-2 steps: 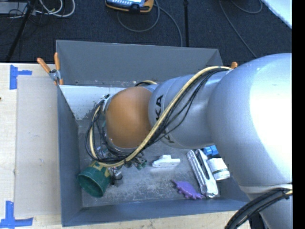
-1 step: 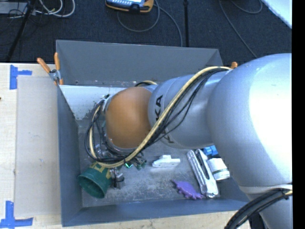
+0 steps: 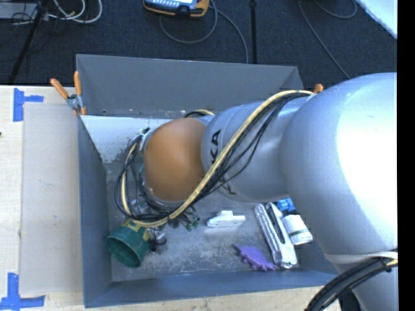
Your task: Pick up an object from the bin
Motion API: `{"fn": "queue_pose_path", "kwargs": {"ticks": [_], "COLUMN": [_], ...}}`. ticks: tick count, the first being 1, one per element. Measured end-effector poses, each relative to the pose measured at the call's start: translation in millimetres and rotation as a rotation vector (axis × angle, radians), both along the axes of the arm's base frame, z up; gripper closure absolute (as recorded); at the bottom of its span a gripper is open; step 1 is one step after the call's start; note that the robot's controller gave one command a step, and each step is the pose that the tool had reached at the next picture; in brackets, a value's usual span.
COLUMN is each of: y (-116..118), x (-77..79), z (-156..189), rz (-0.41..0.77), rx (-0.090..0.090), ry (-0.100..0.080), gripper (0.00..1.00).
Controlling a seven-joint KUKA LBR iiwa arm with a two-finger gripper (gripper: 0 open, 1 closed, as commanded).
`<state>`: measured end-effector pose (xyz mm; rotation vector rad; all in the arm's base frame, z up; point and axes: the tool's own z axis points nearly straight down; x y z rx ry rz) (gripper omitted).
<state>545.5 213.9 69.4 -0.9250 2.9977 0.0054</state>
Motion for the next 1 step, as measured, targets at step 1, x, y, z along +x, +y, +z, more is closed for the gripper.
{"fn": "queue_pose_path", "kwargs": {"ticks": [1], "y": [0.0], "x": [0.0], "z": [0.0], "rz": [0.000], "rx": [0.000], "ry": [0.000], "gripper": [1.00]}}
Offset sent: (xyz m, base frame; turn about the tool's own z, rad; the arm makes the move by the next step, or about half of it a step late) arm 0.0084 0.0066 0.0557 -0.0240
